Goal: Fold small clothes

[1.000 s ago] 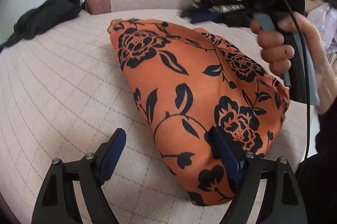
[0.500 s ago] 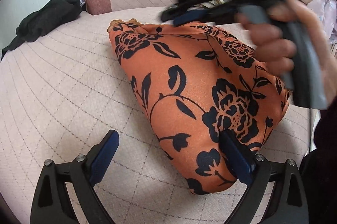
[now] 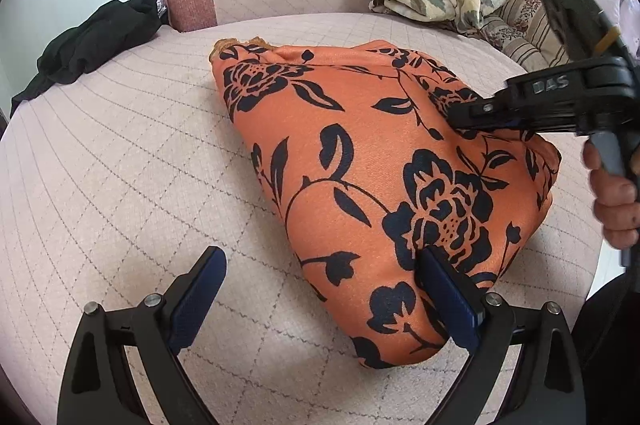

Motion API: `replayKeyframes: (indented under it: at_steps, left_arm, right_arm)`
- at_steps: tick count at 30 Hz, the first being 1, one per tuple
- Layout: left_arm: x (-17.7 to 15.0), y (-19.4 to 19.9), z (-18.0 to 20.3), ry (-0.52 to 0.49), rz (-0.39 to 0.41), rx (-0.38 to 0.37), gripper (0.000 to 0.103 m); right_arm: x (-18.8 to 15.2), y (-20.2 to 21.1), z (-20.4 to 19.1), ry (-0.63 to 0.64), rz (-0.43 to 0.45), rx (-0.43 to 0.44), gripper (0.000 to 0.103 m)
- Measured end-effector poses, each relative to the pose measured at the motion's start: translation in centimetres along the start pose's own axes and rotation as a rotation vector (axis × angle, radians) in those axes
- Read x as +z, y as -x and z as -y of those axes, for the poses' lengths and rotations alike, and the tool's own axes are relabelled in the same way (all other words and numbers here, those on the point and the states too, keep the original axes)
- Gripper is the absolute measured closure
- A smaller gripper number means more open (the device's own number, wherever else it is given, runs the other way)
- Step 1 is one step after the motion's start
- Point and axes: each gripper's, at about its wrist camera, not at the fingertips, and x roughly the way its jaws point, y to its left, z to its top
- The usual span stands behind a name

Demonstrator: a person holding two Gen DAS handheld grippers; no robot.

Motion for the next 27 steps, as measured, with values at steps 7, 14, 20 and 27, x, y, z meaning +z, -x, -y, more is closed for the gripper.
replayKeyframes:
  at_steps: [7,14,20,27]
  left_arm:
    - [0.3,0.1,0.1,0.012,-0.012,0.003,0.005]
    - [1.3,1.8,-0.1,0.027,0.007,-0.027,0.006]
    - [2.1,4.9,-1.1,0.036,0.13,-0.003,0.006]
    - [2.1,0.2,-0.8,0.067,0.024,0.083,0.005]
  right_arm:
    - [-1.9,4.4,1.1,-0.041,0.086,0.044,0.08]
    - [-3.7,3.4,2.4,-0.069,0.024,0.028,0.08]
    - [-5.8,5.4,3.9,-0.1,0.035,0.056,0.08]
    - [-5.4,5.3,2.9,-0.083,0.008,0.026,0.081]
